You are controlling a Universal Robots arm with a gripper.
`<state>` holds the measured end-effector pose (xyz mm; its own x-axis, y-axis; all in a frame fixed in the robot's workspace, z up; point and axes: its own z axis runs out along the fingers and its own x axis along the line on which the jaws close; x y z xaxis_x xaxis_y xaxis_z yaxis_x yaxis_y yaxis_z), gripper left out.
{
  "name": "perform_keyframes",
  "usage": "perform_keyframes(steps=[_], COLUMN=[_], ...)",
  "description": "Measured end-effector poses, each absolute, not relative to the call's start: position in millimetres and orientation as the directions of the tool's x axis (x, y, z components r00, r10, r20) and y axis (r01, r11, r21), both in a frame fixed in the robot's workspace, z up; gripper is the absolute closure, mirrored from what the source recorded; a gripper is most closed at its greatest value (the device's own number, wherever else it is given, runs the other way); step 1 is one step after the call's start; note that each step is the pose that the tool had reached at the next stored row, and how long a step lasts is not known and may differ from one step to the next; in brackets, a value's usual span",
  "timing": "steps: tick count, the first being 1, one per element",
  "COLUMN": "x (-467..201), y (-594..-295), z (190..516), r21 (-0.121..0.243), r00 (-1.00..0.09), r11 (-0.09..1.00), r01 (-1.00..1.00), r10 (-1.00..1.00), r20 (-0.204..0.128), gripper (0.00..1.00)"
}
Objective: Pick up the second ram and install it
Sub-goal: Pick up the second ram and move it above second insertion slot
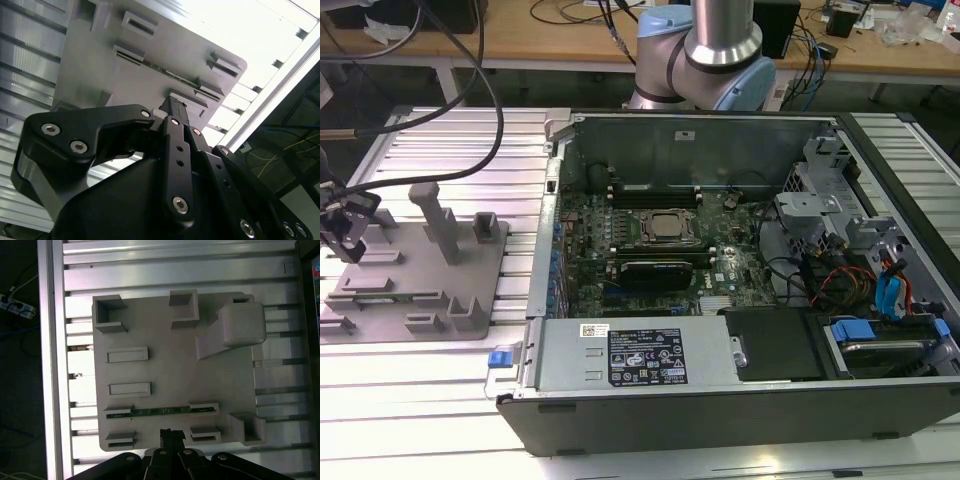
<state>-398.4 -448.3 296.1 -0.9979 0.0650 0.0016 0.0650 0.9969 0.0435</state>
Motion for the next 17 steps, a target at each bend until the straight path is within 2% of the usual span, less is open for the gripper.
perform_keyframes(steps=[5,8,17], x=[-398.4,-398.4,-398.4], y=[-448.3,-448.3,-448.3], z=[295.8,295.6,294.7], r21=[0.042,0.038,0.028], r00=[-1.000,-0.988,-0.913], r11=[0.999,0.988,0.913], r01=[0.011,-0.153,-0.408], r10=[0.011,-0.153,-0.408], r20=[0.001,0.002,0.005], gripper=[0.92,0.92,0.92])
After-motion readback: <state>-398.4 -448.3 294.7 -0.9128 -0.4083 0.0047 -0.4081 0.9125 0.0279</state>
